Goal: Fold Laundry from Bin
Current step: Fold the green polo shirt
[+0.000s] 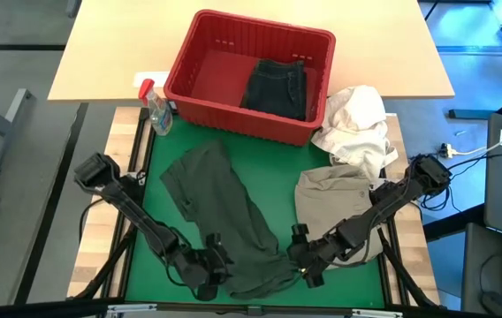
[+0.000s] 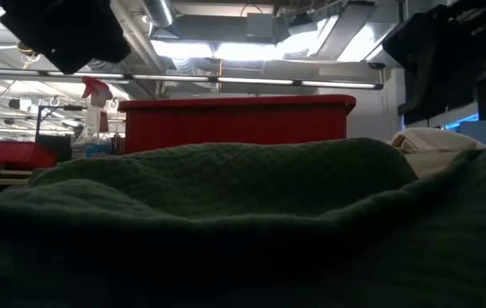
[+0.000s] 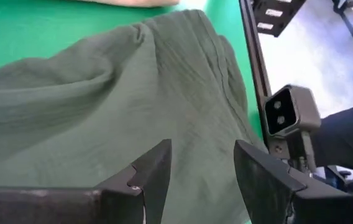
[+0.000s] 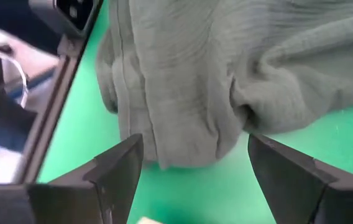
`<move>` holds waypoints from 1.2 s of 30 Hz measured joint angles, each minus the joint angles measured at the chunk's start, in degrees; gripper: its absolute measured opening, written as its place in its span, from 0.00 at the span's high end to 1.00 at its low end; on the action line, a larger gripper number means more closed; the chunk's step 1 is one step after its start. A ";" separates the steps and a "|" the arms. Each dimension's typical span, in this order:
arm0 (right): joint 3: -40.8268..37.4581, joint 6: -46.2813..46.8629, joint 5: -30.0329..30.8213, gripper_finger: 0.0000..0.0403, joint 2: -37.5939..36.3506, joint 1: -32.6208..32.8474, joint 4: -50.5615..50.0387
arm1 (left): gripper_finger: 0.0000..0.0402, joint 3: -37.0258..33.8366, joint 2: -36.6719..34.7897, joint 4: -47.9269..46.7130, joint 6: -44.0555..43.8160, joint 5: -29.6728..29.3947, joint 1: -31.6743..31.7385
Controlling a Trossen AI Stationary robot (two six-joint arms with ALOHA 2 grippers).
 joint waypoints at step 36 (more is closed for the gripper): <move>0.00 2.67 -3.16 0.28 3.00 0.00 0.55 | 0.67 0.24 17.89 12.56 18.40 6.84 -1.35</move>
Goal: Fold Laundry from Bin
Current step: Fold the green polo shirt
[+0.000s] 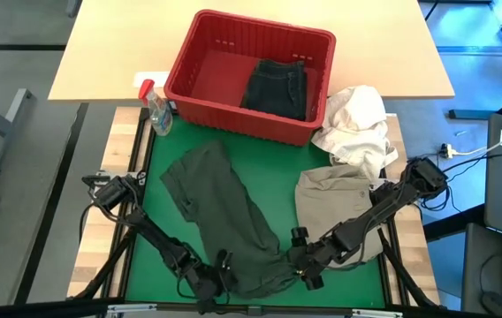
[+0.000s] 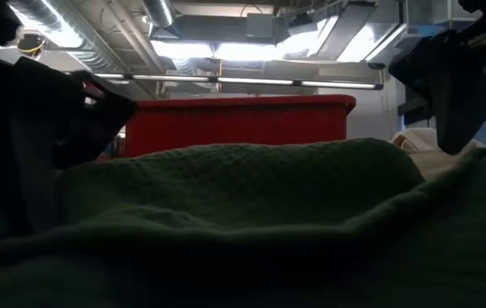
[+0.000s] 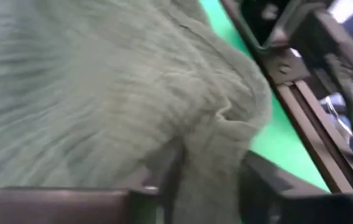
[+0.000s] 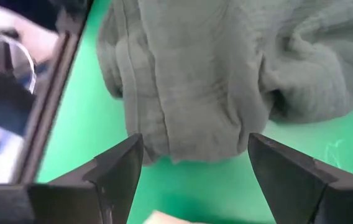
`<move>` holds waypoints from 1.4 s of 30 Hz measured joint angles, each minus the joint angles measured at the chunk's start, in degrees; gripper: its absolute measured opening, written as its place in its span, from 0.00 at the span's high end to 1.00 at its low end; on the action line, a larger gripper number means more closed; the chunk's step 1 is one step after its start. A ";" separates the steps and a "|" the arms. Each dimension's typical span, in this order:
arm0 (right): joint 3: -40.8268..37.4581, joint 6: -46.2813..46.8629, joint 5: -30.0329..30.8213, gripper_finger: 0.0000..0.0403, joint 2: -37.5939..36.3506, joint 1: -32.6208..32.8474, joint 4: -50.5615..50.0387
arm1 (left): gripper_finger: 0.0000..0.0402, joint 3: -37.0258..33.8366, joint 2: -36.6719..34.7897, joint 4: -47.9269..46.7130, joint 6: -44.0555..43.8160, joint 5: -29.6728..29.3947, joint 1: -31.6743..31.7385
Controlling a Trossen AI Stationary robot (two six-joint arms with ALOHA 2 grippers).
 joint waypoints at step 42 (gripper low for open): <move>0.09 -22.90 13.95 0.96 12.27 1.82 7.89 | 0.99 -0.37 -5.42 -4.73 -25.84 -8.80 -4.37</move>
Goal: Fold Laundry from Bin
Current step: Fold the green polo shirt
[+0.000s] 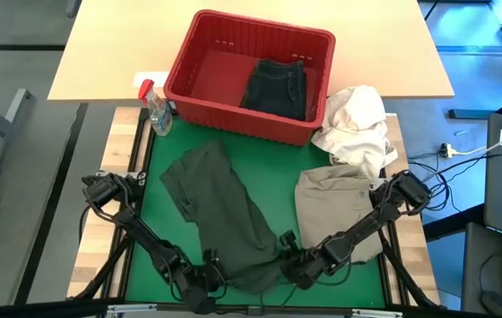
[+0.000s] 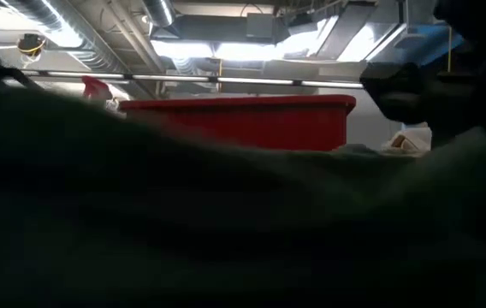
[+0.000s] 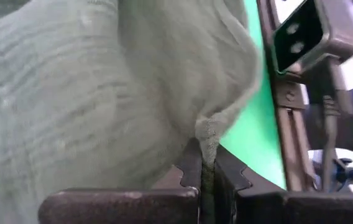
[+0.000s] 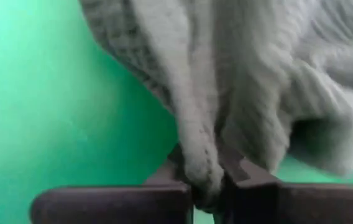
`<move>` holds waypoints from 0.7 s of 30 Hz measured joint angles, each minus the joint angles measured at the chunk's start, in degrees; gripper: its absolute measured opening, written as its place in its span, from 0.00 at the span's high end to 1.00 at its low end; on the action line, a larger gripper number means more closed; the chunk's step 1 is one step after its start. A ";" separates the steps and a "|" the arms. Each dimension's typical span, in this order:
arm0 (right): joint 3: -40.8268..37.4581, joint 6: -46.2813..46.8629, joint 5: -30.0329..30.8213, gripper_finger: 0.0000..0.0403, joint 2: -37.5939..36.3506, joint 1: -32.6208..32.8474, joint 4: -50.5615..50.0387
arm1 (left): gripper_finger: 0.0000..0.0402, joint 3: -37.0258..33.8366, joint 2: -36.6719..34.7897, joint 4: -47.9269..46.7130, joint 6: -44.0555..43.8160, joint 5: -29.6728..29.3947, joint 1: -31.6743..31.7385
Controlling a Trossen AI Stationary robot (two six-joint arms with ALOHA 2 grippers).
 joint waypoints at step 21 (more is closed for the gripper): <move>18.24 0.13 5.10 0.98 -11.22 8.04 -26.60 | 0.98 11.86 -7.45 -0.83 0.72 -3.16 -4.13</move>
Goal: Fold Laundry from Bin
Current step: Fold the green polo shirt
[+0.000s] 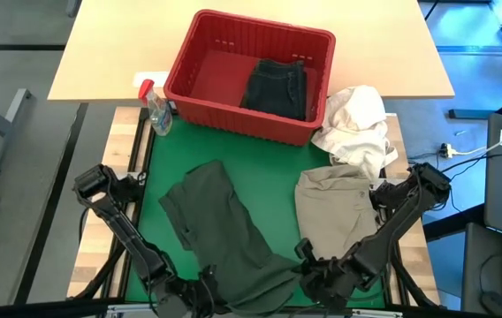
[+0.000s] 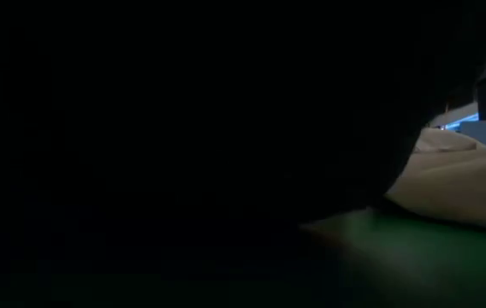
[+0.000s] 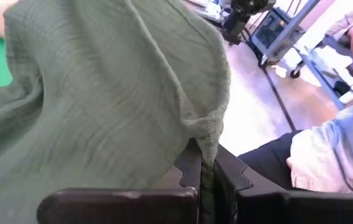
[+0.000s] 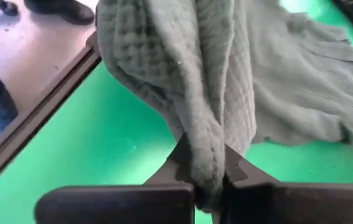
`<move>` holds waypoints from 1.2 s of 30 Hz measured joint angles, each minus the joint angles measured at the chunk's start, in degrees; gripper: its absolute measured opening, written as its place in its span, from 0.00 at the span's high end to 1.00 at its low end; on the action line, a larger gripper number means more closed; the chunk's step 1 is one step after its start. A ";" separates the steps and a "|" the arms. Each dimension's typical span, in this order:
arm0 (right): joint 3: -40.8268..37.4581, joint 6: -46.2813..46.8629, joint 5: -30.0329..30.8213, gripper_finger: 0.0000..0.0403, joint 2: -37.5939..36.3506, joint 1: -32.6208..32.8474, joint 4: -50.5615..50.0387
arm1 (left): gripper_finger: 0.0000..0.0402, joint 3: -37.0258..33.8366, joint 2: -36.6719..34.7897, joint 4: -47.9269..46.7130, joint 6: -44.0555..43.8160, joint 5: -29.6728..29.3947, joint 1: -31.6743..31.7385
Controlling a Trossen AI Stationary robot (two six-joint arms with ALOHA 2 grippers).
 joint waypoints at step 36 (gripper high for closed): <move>7.05 -10.10 1.36 0.97 -3.69 -15.69 -1.46 | 0.99 3.46 -9.80 -34.78 -11.73 -29.23 -6.48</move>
